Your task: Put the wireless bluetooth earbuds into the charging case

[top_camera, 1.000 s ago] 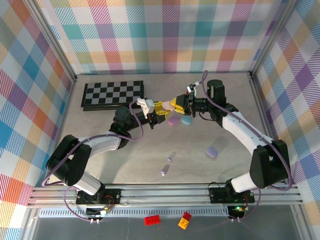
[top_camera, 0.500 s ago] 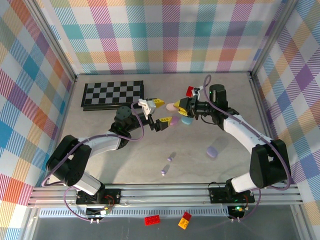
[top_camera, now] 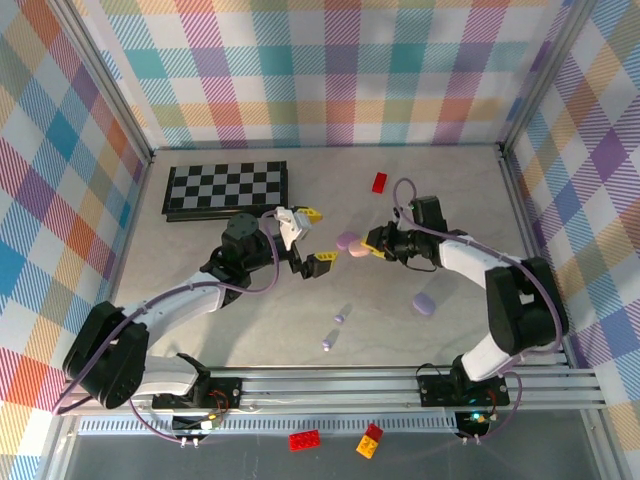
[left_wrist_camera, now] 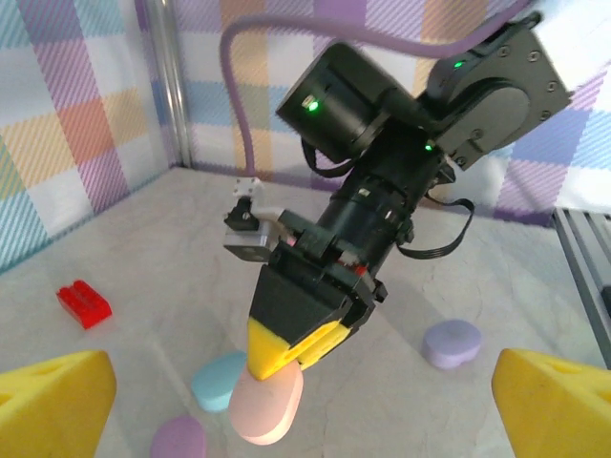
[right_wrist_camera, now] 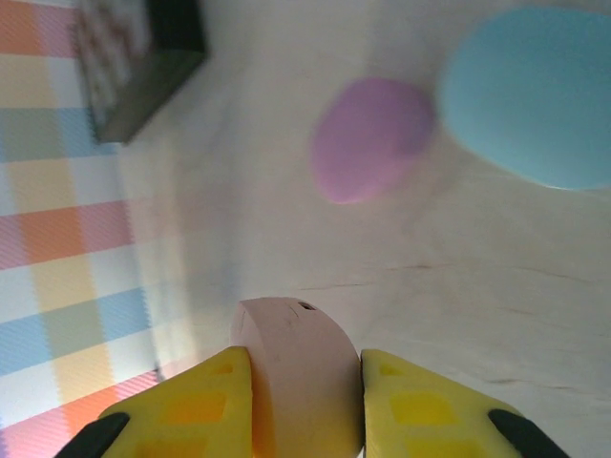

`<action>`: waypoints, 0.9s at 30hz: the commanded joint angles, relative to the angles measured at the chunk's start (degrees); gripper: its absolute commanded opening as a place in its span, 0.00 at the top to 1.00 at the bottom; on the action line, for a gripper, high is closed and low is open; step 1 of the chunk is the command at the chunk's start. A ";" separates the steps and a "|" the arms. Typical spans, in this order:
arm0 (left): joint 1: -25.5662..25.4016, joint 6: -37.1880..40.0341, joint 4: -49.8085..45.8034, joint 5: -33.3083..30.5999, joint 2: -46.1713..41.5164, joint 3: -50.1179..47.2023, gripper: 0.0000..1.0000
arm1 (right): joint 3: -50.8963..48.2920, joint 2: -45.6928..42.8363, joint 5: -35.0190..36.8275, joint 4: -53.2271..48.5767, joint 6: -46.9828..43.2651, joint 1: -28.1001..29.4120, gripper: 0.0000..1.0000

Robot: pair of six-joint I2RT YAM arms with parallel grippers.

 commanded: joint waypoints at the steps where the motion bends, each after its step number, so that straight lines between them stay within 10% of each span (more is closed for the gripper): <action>1: -0.47 2.45 -5.65 -0.06 -1.69 -0.25 0.00 | -0.92 2.89 2.61 0.86 -2.80 0.34 0.83; 7: -0.82 3.54 -6.99 0.35 -1.44 0.49 0.00 | -1.00 6.58 6.23 0.95 -3.47 0.74 0.79; 13: -1.04 4.17 -7.99 0.76 -1.01 0.94 0.00 | -0.12 2.80 11.36 -4.78 -6.68 0.82 0.49; 20: -1.20 4.42 -8.00 1.85 -0.45 1.89 0.00 | 4.77 -5.17 25.04 -22.97 -16.62 1.55 0.23; 27: -1.26 4.61 -7.78 2.47 -0.21 1.86 0.00 | 14.83 -4.76 34.94 -47.41 -28.19 2.82 0.18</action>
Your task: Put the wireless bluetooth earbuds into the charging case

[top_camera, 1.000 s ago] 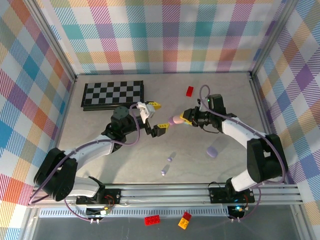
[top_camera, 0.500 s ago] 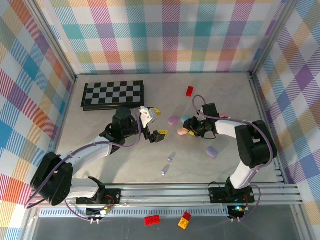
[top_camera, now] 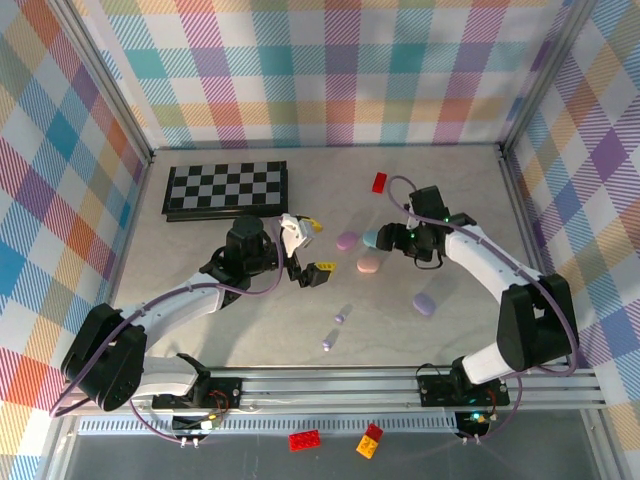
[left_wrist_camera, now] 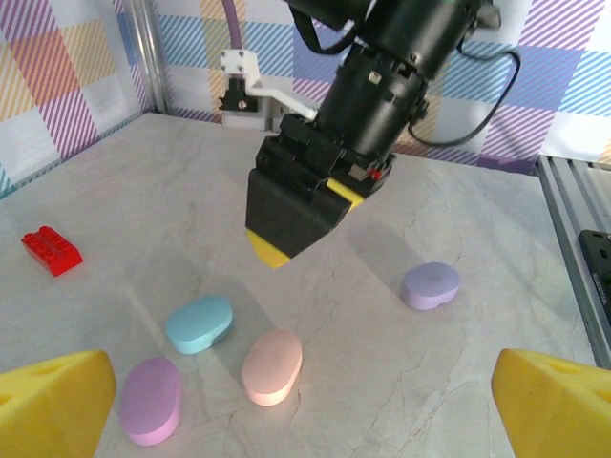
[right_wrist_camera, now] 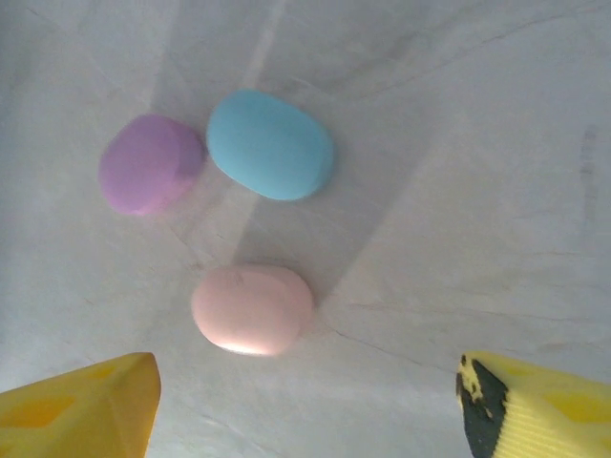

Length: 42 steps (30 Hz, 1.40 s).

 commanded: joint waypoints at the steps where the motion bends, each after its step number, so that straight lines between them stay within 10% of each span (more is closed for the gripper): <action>1: -0.72 1.38 0.12 1.80 0.18 1.86 0.00 | 5.29 2.92 7.81 -19.78 -9.50 0.92 0.17; 8: -0.70 1.83 -0.06 1.44 -0.18 1.83 0.00 | 16.10 16.48 14.79 -38.28 -15.70 5.12 0.12; 20: -0.69 3.11 -1.64 0.69 -1.05 1.51 0.00 | 13.28 27.37 15.03 -41.68 -14.69 7.01 0.19; 34: -0.67 3.27 -1.90 0.61 -1.33 1.39 0.00 | 12.07 30.21 15.89 -40.11 -14.73 6.48 0.59; 39: -0.71 3.15 -1.60 0.67 -0.96 1.34 0.00 | 11.98 26.83 11.68 -37.66 -14.95 6.48 0.59; 42: -0.69 3.07 -1.46 0.84 -0.77 1.51 0.00 | 12.20 25.64 10.32 -37.07 -15.05 6.31 0.43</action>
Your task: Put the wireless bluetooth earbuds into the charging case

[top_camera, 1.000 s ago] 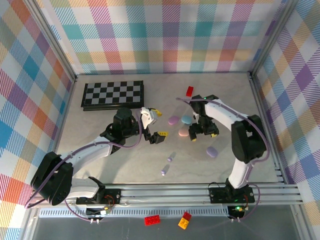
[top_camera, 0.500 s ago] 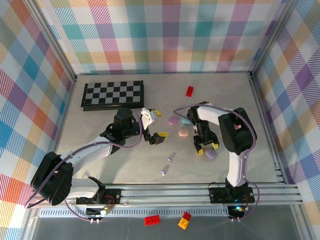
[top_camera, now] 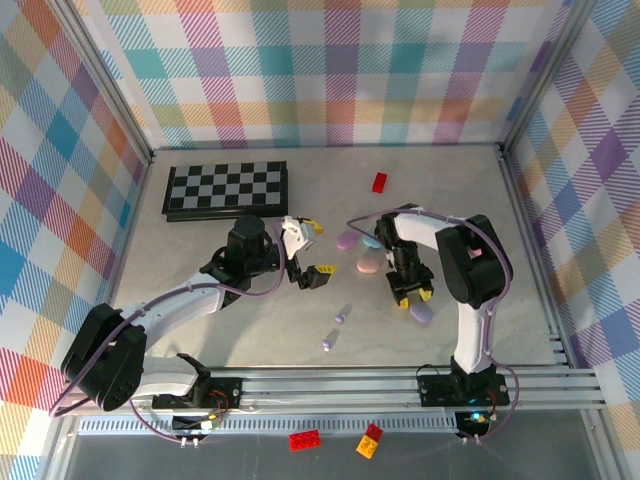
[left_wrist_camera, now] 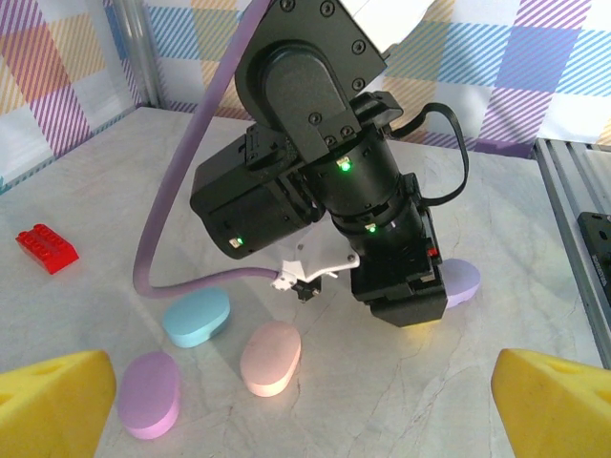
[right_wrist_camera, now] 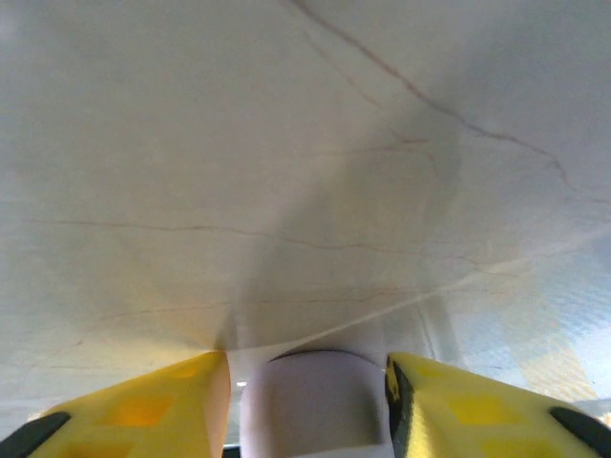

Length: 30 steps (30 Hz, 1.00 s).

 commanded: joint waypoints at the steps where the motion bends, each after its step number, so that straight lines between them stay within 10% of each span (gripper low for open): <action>1: -0.52 0.68 0.14 0.75 -0.76 1.41 0.00 | -0.02 -2.90 -2.40 0.19 -0.50 -0.40 0.39; 19: -0.52 1.85 -0.72 0.29 -1.05 1.49 0.00 | -5.24 -4.24 -4.88 -0.15 12.17 0.72 0.21; 30: -0.52 1.69 -0.92 0.84 -1.20 1.75 0.00 | -8.86 -10.11 -12.24 4.72 13.70 2.67 0.34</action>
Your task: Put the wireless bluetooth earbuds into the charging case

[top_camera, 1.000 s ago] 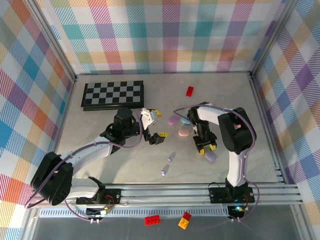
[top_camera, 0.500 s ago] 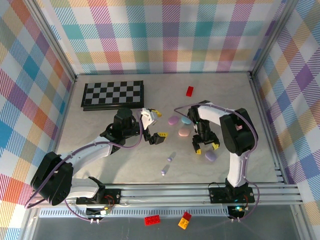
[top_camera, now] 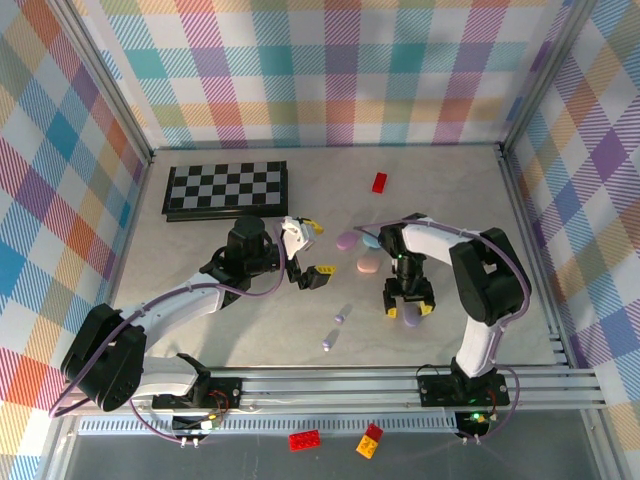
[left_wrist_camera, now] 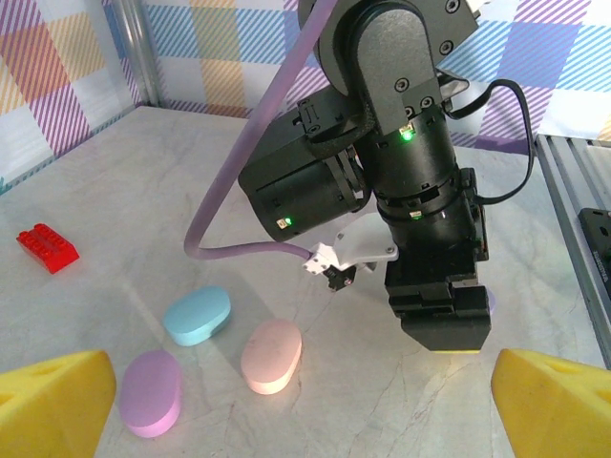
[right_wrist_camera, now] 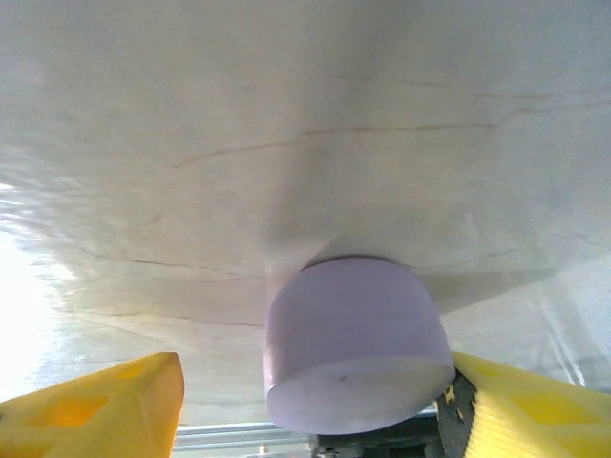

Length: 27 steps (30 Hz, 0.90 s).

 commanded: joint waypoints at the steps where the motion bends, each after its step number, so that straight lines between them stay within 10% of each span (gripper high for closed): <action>1: -0.52 1.09 -0.48 0.84 -1.18 1.69 0.00 | -0.20 -1.39 -1.81 0.96 2.04 0.64 0.35; 21: -0.52 0.85 -0.74 1.43 -1.11 2.13 0.00 | -1.25 -0.73 2.40 4.74 4.96 0.11 0.56; 27: -0.52 0.75 -0.92 1.36 -1.38 2.04 0.00 | -1.70 -1.48 1.49 4.18 2.38 0.35 0.47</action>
